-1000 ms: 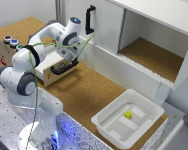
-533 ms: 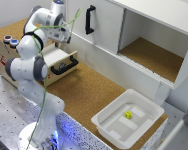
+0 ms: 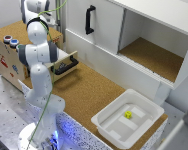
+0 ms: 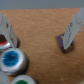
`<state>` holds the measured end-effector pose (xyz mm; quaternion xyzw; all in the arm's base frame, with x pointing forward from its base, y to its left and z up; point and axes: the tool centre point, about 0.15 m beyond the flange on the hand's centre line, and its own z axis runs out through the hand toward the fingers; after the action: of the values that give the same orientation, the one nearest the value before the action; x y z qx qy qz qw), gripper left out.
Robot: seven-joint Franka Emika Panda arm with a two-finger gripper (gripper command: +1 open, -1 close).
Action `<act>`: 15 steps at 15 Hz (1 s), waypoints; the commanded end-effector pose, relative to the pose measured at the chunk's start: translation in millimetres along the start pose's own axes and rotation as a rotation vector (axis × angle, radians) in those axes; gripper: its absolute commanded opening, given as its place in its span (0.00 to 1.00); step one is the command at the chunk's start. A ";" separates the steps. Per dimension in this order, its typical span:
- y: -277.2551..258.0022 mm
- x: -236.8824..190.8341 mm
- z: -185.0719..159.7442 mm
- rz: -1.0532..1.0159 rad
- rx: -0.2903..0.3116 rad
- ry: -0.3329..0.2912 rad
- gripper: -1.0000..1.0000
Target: Push down the red button to turn on the red light
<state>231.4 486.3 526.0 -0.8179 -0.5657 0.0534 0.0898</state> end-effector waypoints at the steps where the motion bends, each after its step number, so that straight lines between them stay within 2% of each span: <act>1: -86.9 54.1 4.5 -0.139 -0.202 -0.120 1.00; 4: -109.8 78.0 16.2 -0.179 -0.188 -0.132 1.00; 9: -125.6 103.0 19.9 -0.178 -0.155 -0.112 1.00; 10: -130.5 103.4 21.1 -0.198 -0.143 -0.119 0.00; 15: -143.4 102.4 37.1 -0.226 -0.146 -0.154 0.00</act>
<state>132.8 586.8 511.8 -0.7509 -0.6546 -0.0003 0.0878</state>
